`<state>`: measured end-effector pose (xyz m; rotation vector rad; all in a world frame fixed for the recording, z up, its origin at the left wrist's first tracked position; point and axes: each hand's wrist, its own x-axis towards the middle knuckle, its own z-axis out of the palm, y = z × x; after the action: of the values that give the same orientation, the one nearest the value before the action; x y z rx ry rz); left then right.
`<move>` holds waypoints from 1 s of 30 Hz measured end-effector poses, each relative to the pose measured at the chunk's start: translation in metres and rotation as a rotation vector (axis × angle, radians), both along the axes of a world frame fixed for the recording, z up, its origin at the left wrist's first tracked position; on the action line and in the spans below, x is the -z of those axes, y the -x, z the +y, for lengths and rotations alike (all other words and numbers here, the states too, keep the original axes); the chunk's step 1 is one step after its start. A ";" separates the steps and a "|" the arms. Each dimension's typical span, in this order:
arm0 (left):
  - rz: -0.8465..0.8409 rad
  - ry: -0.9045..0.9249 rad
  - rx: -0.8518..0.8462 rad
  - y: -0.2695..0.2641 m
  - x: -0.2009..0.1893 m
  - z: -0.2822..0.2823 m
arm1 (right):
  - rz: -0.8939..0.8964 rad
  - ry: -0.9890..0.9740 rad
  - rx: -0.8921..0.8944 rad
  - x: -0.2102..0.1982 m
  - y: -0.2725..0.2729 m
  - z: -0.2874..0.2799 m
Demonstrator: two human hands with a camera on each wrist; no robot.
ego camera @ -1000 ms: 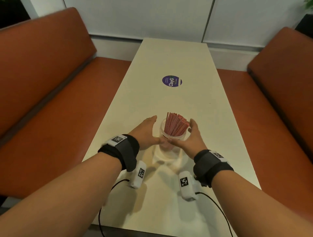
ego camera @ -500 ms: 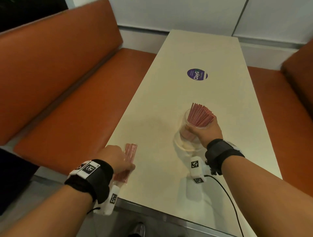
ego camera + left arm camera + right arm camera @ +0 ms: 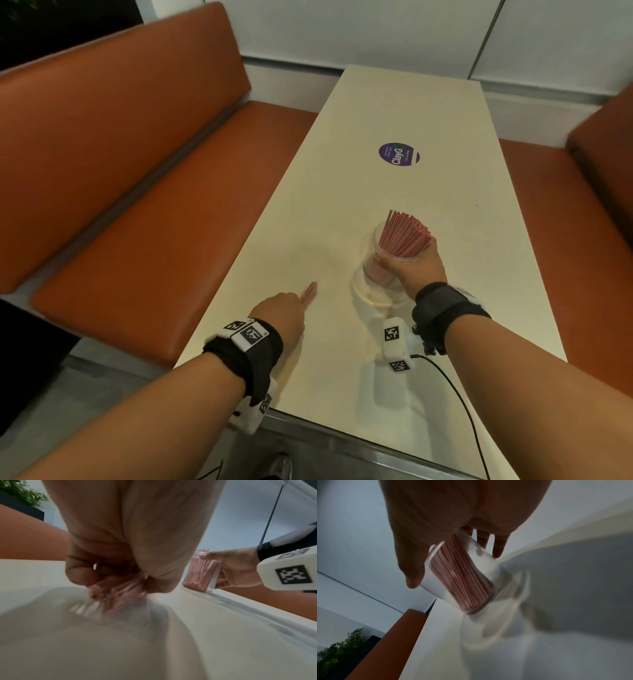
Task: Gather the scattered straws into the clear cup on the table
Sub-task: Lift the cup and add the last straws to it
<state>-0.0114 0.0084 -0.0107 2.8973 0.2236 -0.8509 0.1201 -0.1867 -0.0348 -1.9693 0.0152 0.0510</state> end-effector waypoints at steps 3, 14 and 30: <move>-0.038 0.137 -0.089 -0.007 -0.001 -0.001 | 0.016 -0.001 -0.039 -0.004 0.007 -0.007; -0.251 1.103 -0.124 -0.018 -0.034 -0.068 | 0.224 -0.370 -0.323 -0.040 0.073 -0.015; -0.223 1.049 -0.039 -0.015 -0.043 -0.063 | 0.327 -0.519 -0.416 -0.058 0.084 -0.033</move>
<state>0.0033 -0.0545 0.0324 1.9526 -0.1553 -0.4174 0.0365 -0.2195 0.0227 -1.4009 -0.1783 0.5901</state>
